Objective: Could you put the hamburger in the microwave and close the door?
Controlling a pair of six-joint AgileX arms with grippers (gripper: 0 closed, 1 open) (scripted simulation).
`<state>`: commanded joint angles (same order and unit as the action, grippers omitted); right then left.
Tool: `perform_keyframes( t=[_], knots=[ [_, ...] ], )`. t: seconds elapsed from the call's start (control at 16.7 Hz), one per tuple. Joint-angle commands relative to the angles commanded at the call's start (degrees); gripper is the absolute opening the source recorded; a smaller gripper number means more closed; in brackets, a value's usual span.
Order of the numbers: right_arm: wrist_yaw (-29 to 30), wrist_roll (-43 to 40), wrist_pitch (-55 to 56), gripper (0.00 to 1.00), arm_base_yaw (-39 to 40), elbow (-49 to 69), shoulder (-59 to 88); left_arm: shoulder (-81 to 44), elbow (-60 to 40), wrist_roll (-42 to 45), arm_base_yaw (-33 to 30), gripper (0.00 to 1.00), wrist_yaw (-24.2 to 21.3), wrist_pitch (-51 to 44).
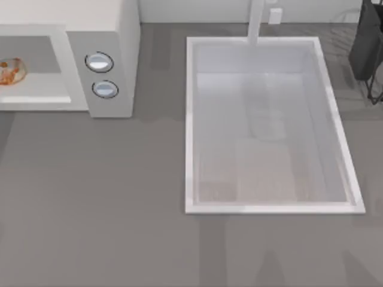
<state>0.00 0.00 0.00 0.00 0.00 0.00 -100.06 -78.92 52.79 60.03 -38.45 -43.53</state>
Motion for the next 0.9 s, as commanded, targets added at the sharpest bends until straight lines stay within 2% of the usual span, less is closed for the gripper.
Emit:
perform_keyframes(
  t=[0.42,0.9],
  knots=[
    [0.00,0.00,0.00,1.00,0.00,0.00,0.00,-0.65,1.96,0.05,-0.29,0.00,0.11,2.31],
    [0.00,0.00,0.00,1.00,0.00,0.00,0.00,-6.65,14.60,0.27,0.14,0.00,-0.10,21.30]
  ],
)
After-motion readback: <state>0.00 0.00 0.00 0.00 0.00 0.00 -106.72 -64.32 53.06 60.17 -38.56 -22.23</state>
